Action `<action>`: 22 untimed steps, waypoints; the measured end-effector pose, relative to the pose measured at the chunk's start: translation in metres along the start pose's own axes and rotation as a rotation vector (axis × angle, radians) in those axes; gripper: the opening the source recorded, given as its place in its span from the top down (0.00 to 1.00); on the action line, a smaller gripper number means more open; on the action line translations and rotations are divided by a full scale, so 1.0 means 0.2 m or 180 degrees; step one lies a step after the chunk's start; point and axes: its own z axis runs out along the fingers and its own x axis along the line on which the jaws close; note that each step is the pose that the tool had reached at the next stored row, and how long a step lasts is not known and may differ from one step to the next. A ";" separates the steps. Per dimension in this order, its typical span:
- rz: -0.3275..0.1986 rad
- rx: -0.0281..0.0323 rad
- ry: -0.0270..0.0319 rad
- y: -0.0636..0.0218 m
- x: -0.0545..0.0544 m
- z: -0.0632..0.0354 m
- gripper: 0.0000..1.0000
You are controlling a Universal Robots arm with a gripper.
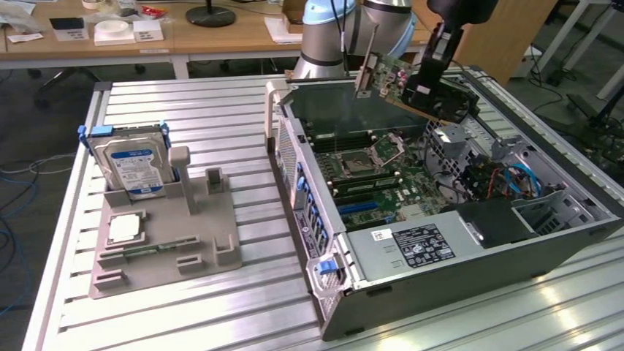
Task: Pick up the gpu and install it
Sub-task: 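Insert the gpu into the slot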
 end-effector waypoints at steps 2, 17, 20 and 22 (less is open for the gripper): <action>-0.0048 0.0000 0.0000 0.000 0.00 0.000 0.72; -0.0358 0.0002 0.0003 -0.002 0.00 0.000 0.72; -0.0419 0.0002 0.0003 -0.002 0.00 0.000 0.72; -0.0464 0.0003 0.0004 -0.002 0.00 0.000 0.72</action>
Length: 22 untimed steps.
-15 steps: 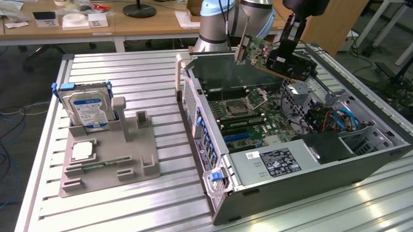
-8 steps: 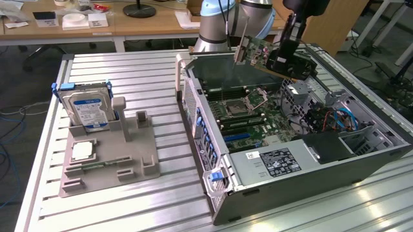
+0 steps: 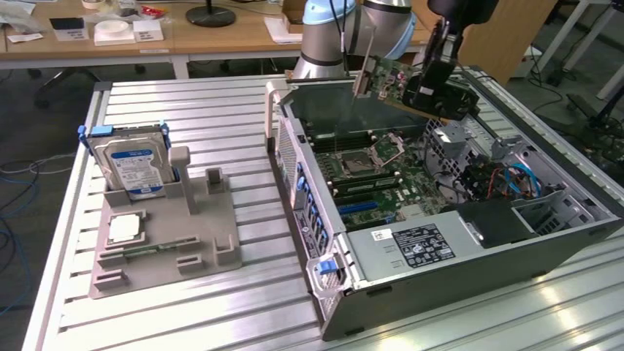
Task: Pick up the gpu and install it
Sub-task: 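Insert the gpu into the slot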
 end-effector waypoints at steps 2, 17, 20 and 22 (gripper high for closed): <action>-0.0052 0.0000 0.0001 0.000 0.00 0.000 0.72; -0.0532 0.0000 0.0001 -0.001 0.00 0.000 0.72; -0.0617 0.0000 0.0001 -0.001 0.00 0.000 0.72; -0.0669 0.0000 0.0002 -0.001 0.00 0.000 0.72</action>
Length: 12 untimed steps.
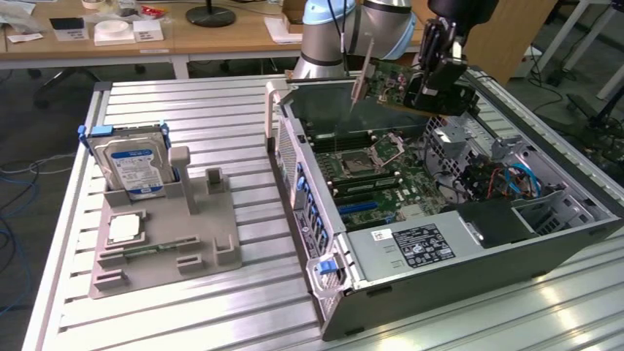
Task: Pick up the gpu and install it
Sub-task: 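Insert the gpu into the slot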
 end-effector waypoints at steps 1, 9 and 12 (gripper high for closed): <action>-0.0022 0.0000 0.0000 0.000 0.00 0.000 0.72; -0.0174 0.0001 0.0001 -0.002 0.00 0.000 0.72; -0.0229 0.0001 0.0002 -0.002 0.01 0.000 0.72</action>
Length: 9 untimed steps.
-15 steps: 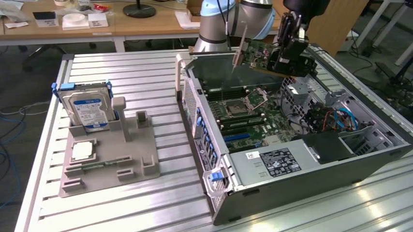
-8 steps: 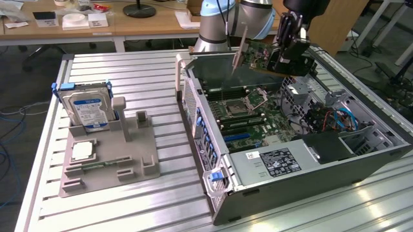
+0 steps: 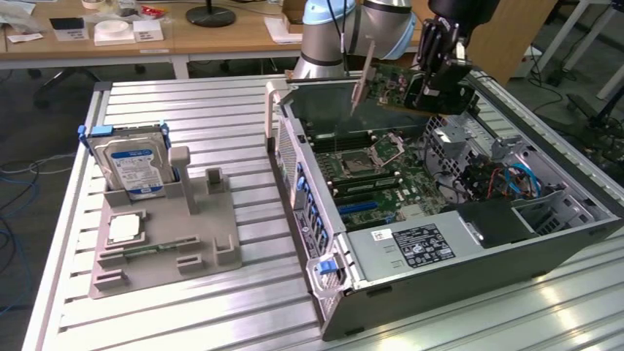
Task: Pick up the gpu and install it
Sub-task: 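Insert the gpu into the slot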
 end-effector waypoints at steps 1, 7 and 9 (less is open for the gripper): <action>-0.0018 0.0000 0.0000 0.000 0.00 0.000 0.72; -0.0154 0.0000 0.0000 0.000 0.00 0.000 0.72; -0.0216 0.0000 0.0001 0.000 0.00 0.000 0.72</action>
